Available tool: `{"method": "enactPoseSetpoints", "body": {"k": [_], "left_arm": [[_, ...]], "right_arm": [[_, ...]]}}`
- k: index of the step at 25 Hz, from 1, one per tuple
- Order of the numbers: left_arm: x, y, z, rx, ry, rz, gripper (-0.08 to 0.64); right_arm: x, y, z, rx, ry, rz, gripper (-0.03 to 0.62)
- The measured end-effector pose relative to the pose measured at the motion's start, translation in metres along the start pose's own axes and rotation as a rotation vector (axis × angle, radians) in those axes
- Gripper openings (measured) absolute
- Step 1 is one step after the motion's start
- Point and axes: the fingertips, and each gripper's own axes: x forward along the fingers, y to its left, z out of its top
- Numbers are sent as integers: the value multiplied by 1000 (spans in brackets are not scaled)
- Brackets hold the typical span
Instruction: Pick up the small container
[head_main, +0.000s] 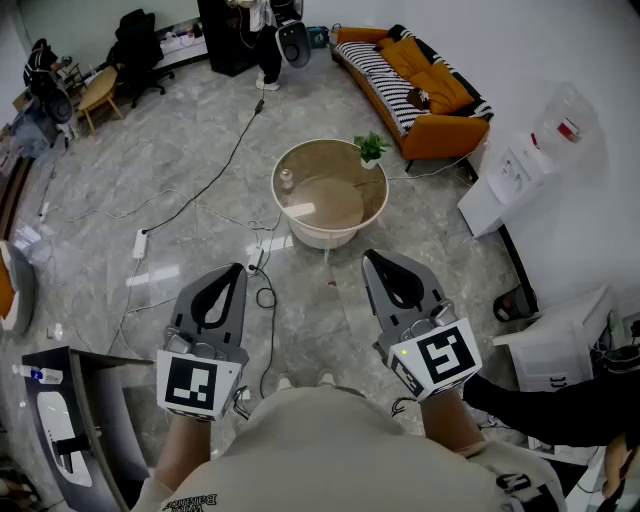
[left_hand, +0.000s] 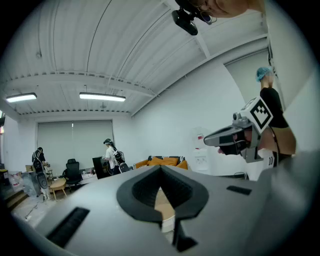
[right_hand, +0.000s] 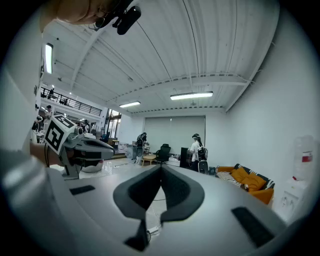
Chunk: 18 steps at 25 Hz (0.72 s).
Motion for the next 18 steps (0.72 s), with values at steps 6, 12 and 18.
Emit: {"method": "enactPoseSetpoints", "body": {"k": [6, 12, 18], "left_arm": [[7, -6, -3, -9, 11, 20, 6], [19, -11, 1, -10, 13, 22, 6], [35, -26, 2, -8, 17, 22, 6]], "right_arm": [[-1, -12, -5, 5, -8, 11, -3], [3, -25, -5, 24, -20, 22, -3], [-7, -35, -15, 5, -19, 51, -3]]}}
